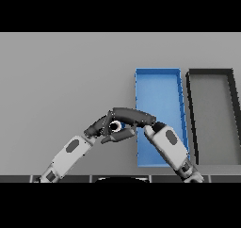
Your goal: Pick up the blue pipe and place it into the blue bin.
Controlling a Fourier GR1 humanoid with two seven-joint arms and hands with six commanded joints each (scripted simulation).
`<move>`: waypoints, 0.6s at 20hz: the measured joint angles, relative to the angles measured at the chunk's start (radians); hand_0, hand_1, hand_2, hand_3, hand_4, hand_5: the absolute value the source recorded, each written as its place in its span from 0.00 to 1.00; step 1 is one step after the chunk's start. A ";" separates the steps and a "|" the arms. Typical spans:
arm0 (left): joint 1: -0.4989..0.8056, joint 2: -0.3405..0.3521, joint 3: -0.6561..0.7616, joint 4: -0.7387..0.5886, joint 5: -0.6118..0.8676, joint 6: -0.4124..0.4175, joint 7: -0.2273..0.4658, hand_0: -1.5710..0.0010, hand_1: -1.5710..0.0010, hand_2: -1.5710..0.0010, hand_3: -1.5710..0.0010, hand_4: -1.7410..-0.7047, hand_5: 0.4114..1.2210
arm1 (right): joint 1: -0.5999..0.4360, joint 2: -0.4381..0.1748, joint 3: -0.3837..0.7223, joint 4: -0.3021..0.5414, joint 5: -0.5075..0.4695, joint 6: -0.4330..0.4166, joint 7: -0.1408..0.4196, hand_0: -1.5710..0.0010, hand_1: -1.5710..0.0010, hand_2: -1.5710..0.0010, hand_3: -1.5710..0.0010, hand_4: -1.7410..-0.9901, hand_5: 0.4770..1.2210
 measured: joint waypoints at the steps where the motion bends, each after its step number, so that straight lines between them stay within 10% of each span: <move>1: -0.007 0.005 -0.005 0.007 -0.002 -0.006 -0.003 0.10 0.24 0.21 0.67 0.19 1.00 | 0.001 0.010 -0.009 0.003 -0.012 0.005 0.018 0.02 0.02 0.02 0.03 0.35 0.94; 6: -0.016 0.049 -0.022 -0.002 -0.023 -0.083 0.026 0.68 0.74 0.73 0.89 0.61 0.95 | 0.028 0.052 -0.026 -0.035 0.022 0.043 0.056 0.01 0.01 0.01 0.01 0.34 0.98; 12: -0.014 0.052 -0.005 0.016 -0.074 -0.062 0.093 0.92 0.93 0.93 0.97 0.86 0.47 | 0.059 0.106 -0.062 -0.057 0.030 0.076 0.039 0.00 0.00 0.00 0.00 0.34 0.99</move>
